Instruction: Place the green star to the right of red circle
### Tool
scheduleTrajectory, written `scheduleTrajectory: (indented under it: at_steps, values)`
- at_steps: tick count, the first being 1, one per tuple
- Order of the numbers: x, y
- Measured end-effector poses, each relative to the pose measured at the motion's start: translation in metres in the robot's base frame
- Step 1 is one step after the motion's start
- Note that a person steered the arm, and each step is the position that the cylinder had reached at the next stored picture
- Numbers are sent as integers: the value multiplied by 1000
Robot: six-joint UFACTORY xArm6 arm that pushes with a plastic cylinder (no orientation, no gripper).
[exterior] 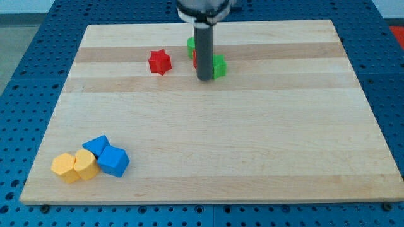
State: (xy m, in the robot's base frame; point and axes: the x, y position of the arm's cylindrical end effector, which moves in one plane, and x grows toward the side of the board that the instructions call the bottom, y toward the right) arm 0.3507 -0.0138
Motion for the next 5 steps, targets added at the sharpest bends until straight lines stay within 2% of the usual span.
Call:
scheduleTrajectory:
  at_steps: [3,4,5]
  values:
    - [4,-1]
    - [39,-28]
    - [38,25]
